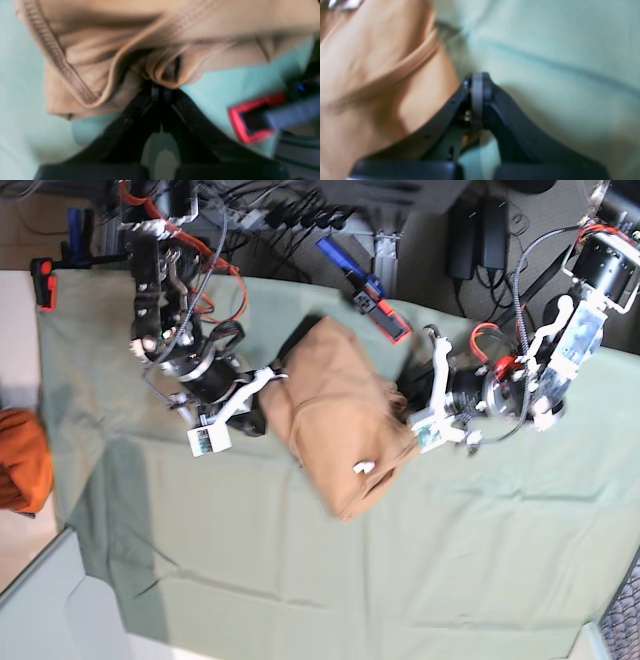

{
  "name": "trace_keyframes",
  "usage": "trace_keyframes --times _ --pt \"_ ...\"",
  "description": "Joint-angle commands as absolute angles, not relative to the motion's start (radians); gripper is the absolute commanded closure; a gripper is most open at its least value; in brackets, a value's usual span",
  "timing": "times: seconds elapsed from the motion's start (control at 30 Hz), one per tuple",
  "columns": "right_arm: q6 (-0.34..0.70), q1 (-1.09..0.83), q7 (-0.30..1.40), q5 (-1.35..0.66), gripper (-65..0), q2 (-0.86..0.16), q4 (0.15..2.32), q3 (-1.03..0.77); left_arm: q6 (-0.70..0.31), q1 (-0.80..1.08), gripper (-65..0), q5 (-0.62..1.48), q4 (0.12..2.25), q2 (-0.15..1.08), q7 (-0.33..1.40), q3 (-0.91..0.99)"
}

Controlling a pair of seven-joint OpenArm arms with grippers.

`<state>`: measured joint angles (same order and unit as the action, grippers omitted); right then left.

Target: Fold the T-shirt properly

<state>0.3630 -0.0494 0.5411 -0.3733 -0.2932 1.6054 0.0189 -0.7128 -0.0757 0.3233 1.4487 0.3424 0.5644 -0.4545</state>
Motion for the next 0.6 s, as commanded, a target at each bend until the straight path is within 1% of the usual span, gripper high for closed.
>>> trace_keyframes --times 0.0,0.17,0.27,0.47,0.57 --pt "0.476 -0.070 0.521 -0.399 0.0 -0.302 1.646 0.012 -0.698 -0.101 0.0 0.286 1.426 0.349 0.579 -0.450" --pt "0.476 -0.199 0.521 -0.443 0.0 -0.294 1.766 0.012 -0.698 -0.183 0.0 0.254 1.328 0.331 0.511 -0.450" --pt "0.476 -0.260 0.521 -0.462 0.0 -0.272 1.826 0.013 -0.698 -0.235 0.0 0.246 1.288 0.301 0.493 -0.450" --pt "0.476 -0.313 0.525 -0.470 0.0 -0.189 1.884 0.014 -0.698 -0.314 0.0 0.246 1.227 0.233 0.497 -0.450" --pt "0.476 -0.313 0.525 -0.435 0.0 -0.180 1.885 0.010 -0.698 -0.331 0.0 0.285 1.232 0.236 0.577 -0.450"
